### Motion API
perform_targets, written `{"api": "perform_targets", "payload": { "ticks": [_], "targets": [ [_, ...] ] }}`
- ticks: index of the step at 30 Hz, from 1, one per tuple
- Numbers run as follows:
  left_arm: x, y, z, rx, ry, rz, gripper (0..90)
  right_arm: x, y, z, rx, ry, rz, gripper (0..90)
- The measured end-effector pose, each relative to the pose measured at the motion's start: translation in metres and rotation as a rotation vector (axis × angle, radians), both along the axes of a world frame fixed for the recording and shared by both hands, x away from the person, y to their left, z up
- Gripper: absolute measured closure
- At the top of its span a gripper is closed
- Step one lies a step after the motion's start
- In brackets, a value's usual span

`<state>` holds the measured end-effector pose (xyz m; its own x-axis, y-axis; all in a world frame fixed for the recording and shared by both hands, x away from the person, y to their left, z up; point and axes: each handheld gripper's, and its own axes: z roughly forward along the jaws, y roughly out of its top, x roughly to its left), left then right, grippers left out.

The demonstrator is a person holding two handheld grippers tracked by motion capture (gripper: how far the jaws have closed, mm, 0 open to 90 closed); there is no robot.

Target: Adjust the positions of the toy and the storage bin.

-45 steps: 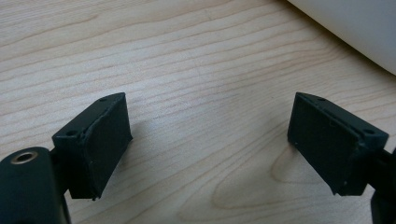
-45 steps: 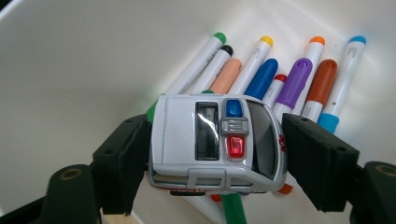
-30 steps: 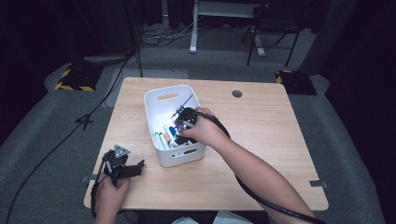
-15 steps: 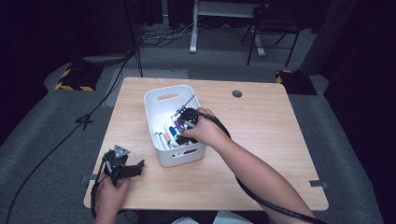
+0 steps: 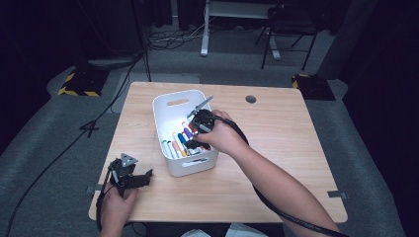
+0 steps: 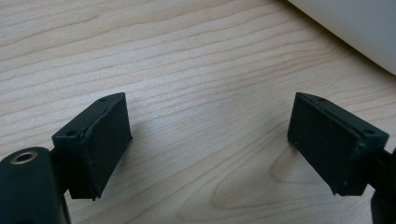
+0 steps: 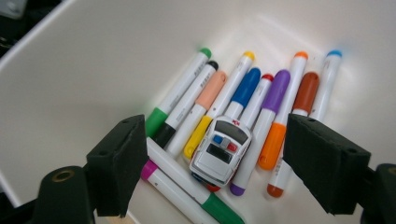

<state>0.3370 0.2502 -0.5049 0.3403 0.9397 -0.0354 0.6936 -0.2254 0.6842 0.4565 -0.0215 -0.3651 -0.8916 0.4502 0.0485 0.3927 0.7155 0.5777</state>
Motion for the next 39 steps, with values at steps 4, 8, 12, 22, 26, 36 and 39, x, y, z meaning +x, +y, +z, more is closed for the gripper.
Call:
{"api": "perform_targets", "payload": {
  "ticks": [4, 8, 12, 22, 26, 36, 39],
  "targets": [
    [0.0, 0.0, 0.0, 0.0, 0.0, 0.0, 13.6, -0.007, -0.008, 0.015, 0.061, -0.034, -0.01, 22.3],
    [0.0, 0.0, 0.0, -0.003, 0.001, 0.0, 13.5, -0.013, -0.022, 0.03, 0.111, -0.069, -0.02, 21.8],
    [0.0, 0.0, 0.0, -0.003, 0.001, 0.0, 13.5, -0.016, -0.042, 0.041, 0.141, -0.098, -0.041, 21.4],
    [0.0, 0.0, 0.0, 0.0, 0.0, 0.0, 13.6, -0.01, -0.113, 0.048, 0.206, -0.126, -0.159, 22.2],
    [0.0, 0.0, 0.0, 0.0, 0.0, 0.0, 13.6, -0.006, -0.141, 0.043, 0.215, -0.126, -0.206, 22.5],
    [0.0, 0.0, 0.0, -0.004, 0.001, -0.001, 13.3, -0.003, -0.196, 0.025, 0.219, -0.138, -0.31, 21.7],
    [0.001, -0.001, 0.0, -0.007, 0.001, 0.0, 13.0, -0.005, -0.21, 0.021, 0.216, -0.141, -0.332, 21.8]
  ]
}}
